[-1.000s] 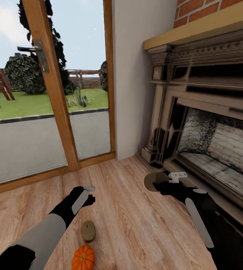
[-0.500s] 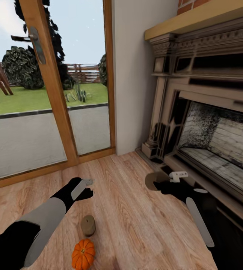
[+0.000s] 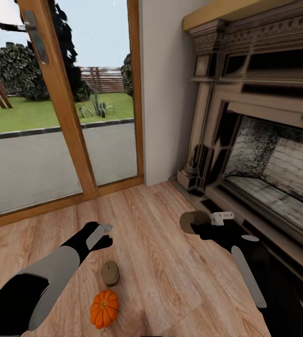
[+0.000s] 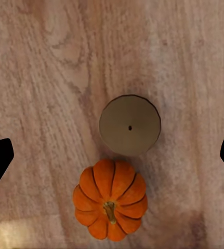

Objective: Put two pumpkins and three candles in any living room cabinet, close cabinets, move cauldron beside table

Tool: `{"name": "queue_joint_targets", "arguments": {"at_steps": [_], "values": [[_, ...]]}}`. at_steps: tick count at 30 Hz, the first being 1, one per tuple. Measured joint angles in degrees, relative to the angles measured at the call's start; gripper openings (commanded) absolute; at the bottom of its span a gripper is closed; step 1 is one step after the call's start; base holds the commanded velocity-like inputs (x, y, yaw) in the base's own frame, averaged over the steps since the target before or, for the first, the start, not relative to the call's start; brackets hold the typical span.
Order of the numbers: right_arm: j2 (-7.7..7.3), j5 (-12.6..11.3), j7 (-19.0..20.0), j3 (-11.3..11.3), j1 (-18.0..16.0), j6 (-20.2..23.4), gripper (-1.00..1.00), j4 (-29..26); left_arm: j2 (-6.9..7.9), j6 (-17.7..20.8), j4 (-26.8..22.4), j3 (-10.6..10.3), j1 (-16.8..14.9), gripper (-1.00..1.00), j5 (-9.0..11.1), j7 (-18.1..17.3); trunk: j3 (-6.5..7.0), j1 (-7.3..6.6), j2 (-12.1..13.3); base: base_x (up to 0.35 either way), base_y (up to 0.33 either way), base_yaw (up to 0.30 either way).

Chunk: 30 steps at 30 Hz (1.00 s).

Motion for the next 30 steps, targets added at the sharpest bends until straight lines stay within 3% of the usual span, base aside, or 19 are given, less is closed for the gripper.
{"name": "queue_joint_targets", "arguments": {"at_steps": [14,21,30], "values": [[-0.14,0.0,0.0,-0.3,0.6,-0.6,-1.00,0.0,0.08,-2.1,-0.1,0.2,0.3,1.00,0.2,-1.7,-3.10,0.36,-0.2,0.000,0.000,0.000],[0.03,-0.2,0.2,-0.2,0.1,-0.7,-1.00,1.9,-3.29,-1.9,-1.7,1.4,-1.8,1.00,0.8,3.0,-4.65,0.54,-0.3,0.000,0.000,0.000],[-0.25,-0.3,0.5,-0.3,0.0,-0.4,-1.00,0.1,-3.62,-2.3,-1.9,1.8,-2.1,1.00,0.7,3.9,-6.65,0.77,-0.4,0.000,0.000,0.000]]}}
